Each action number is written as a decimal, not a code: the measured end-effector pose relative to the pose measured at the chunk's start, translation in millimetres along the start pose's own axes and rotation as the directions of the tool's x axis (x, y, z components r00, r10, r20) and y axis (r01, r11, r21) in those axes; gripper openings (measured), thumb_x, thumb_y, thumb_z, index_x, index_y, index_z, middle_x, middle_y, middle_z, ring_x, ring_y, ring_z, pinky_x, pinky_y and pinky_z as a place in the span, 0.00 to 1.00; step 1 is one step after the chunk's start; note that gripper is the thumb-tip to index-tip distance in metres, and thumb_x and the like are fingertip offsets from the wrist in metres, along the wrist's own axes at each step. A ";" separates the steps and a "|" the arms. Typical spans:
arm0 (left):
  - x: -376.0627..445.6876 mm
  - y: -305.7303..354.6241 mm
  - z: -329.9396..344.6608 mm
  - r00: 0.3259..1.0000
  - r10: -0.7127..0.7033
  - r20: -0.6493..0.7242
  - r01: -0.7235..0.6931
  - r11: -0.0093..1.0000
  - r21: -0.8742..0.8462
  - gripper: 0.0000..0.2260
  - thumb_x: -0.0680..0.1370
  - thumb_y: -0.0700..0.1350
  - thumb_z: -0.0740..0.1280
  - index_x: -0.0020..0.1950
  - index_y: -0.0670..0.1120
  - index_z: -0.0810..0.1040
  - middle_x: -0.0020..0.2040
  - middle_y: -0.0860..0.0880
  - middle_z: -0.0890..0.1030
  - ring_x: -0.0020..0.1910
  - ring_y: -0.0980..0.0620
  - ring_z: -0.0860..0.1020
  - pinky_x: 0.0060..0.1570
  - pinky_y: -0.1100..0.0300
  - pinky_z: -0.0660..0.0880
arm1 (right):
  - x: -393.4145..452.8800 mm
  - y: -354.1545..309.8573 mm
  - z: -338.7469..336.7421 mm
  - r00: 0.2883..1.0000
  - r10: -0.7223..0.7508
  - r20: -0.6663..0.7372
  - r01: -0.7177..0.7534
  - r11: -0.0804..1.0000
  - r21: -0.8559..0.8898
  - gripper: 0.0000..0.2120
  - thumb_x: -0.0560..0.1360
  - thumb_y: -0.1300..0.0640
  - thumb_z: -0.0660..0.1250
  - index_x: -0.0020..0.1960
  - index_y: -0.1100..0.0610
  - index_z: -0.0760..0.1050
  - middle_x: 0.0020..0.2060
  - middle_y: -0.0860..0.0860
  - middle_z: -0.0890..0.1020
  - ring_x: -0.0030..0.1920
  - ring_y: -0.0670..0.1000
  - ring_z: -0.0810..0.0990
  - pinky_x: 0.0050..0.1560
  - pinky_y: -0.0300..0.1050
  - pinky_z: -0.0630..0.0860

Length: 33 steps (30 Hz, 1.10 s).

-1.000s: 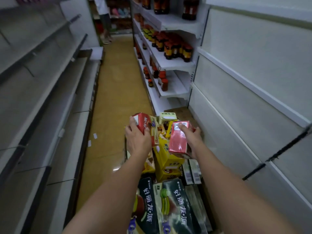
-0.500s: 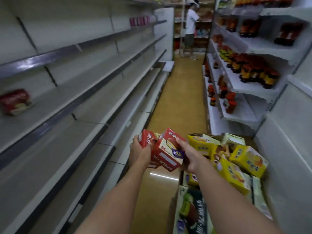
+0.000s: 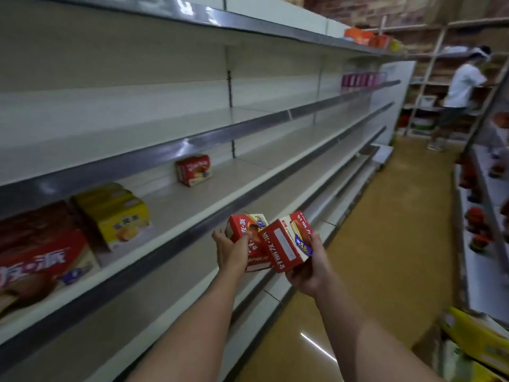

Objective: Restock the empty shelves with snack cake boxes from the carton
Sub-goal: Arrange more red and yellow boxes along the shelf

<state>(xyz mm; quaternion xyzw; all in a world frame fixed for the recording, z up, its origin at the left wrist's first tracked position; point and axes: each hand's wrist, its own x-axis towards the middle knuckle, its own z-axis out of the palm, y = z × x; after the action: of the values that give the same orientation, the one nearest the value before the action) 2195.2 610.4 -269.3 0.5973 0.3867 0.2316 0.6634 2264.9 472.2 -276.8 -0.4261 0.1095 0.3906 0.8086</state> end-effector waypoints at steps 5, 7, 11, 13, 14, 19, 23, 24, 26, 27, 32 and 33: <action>45.1 21.4 -56.5 0.995 -0.088 -0.038 0.082 0.987 -0.137 0.29 0.73 0.49 0.73 0.68 0.47 0.62 0.57 0.42 0.79 0.44 0.47 0.81 0.38 0.54 0.78 | 20.6 15.1 70.3 0.988 0.048 0.145 -0.040 0.998 -0.058 0.30 0.76 0.35 0.57 0.59 0.62 0.75 0.44 0.57 0.82 0.41 0.53 0.82 0.43 0.46 0.80; 58.8 31.3 -71.0 0.991 -0.121 0.050 0.129 0.974 -0.187 0.32 0.73 0.48 0.72 0.72 0.51 0.60 0.57 0.43 0.79 0.46 0.46 0.81 0.39 0.54 0.78 | 31.6 19.0 90.6 0.983 0.070 0.167 -0.054 0.994 -0.096 0.31 0.76 0.35 0.57 0.62 0.61 0.74 0.45 0.57 0.82 0.42 0.53 0.81 0.47 0.46 0.78; 83.6 46.7 -88.7 0.984 -0.130 0.119 0.149 0.974 -0.171 0.32 0.72 0.42 0.70 0.72 0.55 0.61 0.55 0.42 0.80 0.51 0.43 0.80 0.48 0.46 0.80 | 51.4 23.1 120.1 0.975 0.089 0.202 -0.072 0.993 -0.091 0.27 0.77 0.38 0.58 0.54 0.62 0.77 0.40 0.57 0.83 0.34 0.52 0.84 0.32 0.43 0.82; 97.5 51.1 -91.7 0.995 -0.085 0.057 0.094 0.982 -0.161 0.35 0.72 0.39 0.70 0.74 0.54 0.58 0.56 0.42 0.80 0.48 0.44 0.81 0.43 0.48 0.80 | 65.4 22.3 132.8 0.979 0.080 0.188 -0.068 0.995 -0.070 0.26 0.77 0.38 0.58 0.52 0.61 0.77 0.40 0.57 0.83 0.35 0.52 0.83 0.32 0.43 0.82; 104.2 52.2 -92.1 0.997 -0.072 0.008 0.072 0.986 -0.149 0.36 0.72 0.39 0.70 0.75 0.53 0.56 0.57 0.41 0.79 0.46 0.45 0.80 0.39 0.51 0.79 | 75.7 22.1 138.2 0.983 0.069 0.170 -0.060 0.996 -0.059 0.26 0.77 0.37 0.57 0.52 0.60 0.77 0.41 0.57 0.83 0.38 0.52 0.83 0.35 0.44 0.82; 137.2 56.0 -90.4 0.978 -0.185 -0.098 0.160 0.964 -0.214 0.25 0.74 0.45 0.71 0.68 0.39 0.69 0.53 0.41 0.81 0.45 0.46 0.81 0.44 0.53 0.78 | 125.0 6.2 155.6 0.998 0.017 0.061 -0.013 0.998 -0.065 0.25 0.78 0.39 0.56 0.49 0.60 0.76 0.40 0.55 0.82 0.38 0.50 0.81 0.34 0.38 0.78; 166.5 62.4 -79.0 0.971 -0.162 -0.177 0.106 0.951 -0.290 0.21 0.74 0.45 0.70 0.65 0.41 0.71 0.49 0.43 0.81 0.42 0.48 0.80 0.39 0.55 0.74 | 175.8 -32.8 158.9 1.000 -0.026 -0.014 0.024 0.993 -0.120 0.25 0.78 0.42 0.60 0.65 0.60 0.69 0.56 0.59 0.79 0.53 0.58 0.80 0.25 0.39 0.78; 172.5 64.6 -72.7 0.968 -0.137 -0.211 0.077 0.960 -0.270 0.22 0.74 0.46 0.71 0.65 0.41 0.71 0.51 0.43 0.82 0.43 0.48 0.80 0.37 0.56 0.74 | 188.7 -45.3 158.6 0.997 -0.047 -0.062 0.039 0.991 -0.125 0.27 0.77 0.43 0.63 0.69 0.59 0.66 0.60 0.59 0.76 0.57 0.59 0.79 0.29 0.43 0.80; 180.9 69.8 -60.9 0.955 -0.077 -0.286 0.015 0.977 -0.211 0.21 0.74 0.44 0.71 0.65 0.43 0.71 0.54 0.43 0.81 0.44 0.48 0.80 0.39 0.55 0.75 | 209.1 -67.4 157.8 0.984 -0.100 -0.149 0.078 0.986 -0.147 0.33 0.75 0.47 0.68 0.73 0.57 0.59 0.64 0.60 0.73 0.59 0.61 0.77 0.45 0.52 0.81; 184.2 72.5 -53.4 0.943 -0.051 -0.329 -0.018 0.979 -0.204 0.20 0.74 0.42 0.71 0.64 0.45 0.70 0.55 0.44 0.80 0.43 0.48 0.79 0.41 0.54 0.76 | 218.0 -78.6 157.1 0.973 -0.123 -0.193 0.090 0.981 -0.173 0.35 0.74 0.48 0.69 0.74 0.56 0.57 0.65 0.61 0.72 0.60 0.61 0.77 0.54 0.56 0.79; 200.5 80.2 -21.0 0.905 0.025 -0.425 -0.132 0.966 -0.223 0.28 0.71 0.30 0.68 0.64 0.53 0.65 0.56 0.49 0.72 0.52 0.45 0.77 0.49 0.49 0.78 | 261.8 -118.6 149.3 0.928 -0.195 -0.318 0.075 0.933 -0.351 0.37 0.73 0.46 0.70 0.74 0.58 0.57 0.66 0.62 0.70 0.63 0.61 0.74 0.63 0.56 0.73; 202.6 81.3 -14.5 0.901 0.025 -0.434 -0.141 0.961 -0.239 0.28 0.71 0.28 0.67 0.62 0.53 0.66 0.56 0.49 0.72 0.53 0.45 0.76 0.48 0.48 0.78 | 268.2 -123.3 146.8 0.930 -0.197 -0.310 0.066 0.920 -0.387 0.37 0.72 0.43 0.70 0.72 0.59 0.59 0.65 0.62 0.71 0.61 0.61 0.75 0.61 0.56 0.75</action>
<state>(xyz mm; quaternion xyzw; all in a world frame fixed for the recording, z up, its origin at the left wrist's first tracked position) 2316.6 789.8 -238.1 0.4543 0.4620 0.4343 0.6258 2511.3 689.4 -249.1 -0.6386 0.1435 0.2678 0.7070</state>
